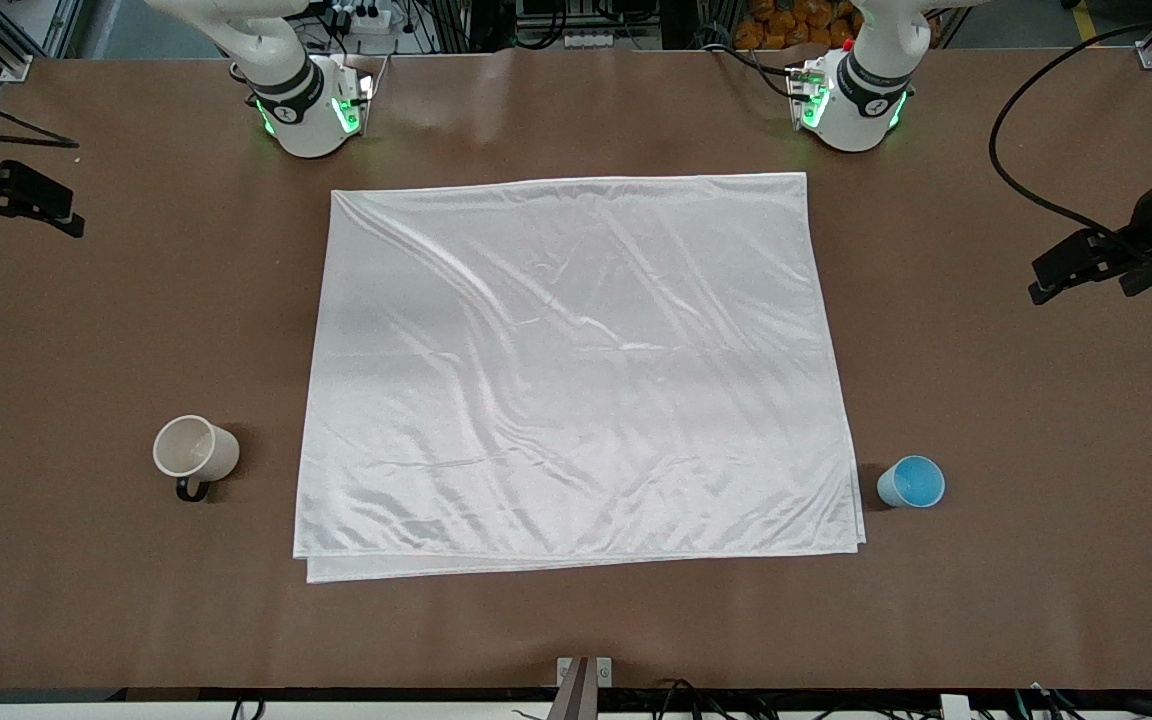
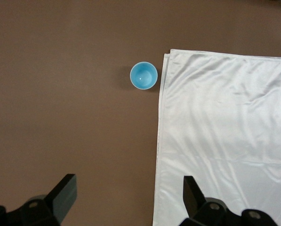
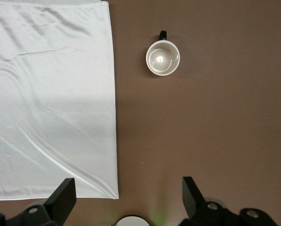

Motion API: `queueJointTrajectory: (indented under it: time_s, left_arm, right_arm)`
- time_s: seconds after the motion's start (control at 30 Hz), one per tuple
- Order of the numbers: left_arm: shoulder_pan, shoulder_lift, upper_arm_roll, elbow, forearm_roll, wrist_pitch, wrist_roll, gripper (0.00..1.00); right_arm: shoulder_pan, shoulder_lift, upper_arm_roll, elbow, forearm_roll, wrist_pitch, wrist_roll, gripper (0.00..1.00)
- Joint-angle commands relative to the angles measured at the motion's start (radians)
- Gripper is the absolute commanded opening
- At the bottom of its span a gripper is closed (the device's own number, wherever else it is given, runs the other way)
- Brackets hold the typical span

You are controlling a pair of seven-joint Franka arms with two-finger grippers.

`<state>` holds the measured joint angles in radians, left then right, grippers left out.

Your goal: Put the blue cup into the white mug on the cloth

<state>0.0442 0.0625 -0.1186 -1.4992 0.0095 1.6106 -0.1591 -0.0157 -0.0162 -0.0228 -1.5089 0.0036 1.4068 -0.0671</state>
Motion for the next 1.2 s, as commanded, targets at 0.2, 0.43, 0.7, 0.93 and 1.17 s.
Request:
queueJointTrajectory:
  time_s: [0.2, 0.43, 0.7, 0.93, 1.17]
  left_arm:
    - [0.017, 0.032, -0.003, -0.007, -0.025, 0.002, 0.062, 1.0]
    - [0.036, 0.125, 0.002, -0.015, -0.013, 0.083, 0.079, 1.0]
    - [0.06, 0.235, 0.004, -0.006, 0.023, 0.163, 0.087, 1.0]
    - [0.06, 0.315, 0.0, -0.01, 0.044, 0.221, 0.089, 1.0]
    - [0.06, 0.407, 0.0, -0.016, 0.043, 0.307, 0.086, 1.0]
  right_arm:
    - [-0.003, 0.004, 0.003, 0.007, 0.001, 0.006, 0.006, 1.0]
    - [0.0, 0.022, 0.003, 0.003, 0.001, 0.017, 0.004, 1.0]
    - [-0.01, 0.084, 0.001, 0.004, 0.001, 0.021, 0.0, 1.0]
    - [-0.033, 0.172, 0.0, 0.003, 0.001, 0.104, -0.007, 1.0]
    - [-0.044, 0.249, 0.0, 0.007, 0.003, 0.199, -0.026, 1.0]
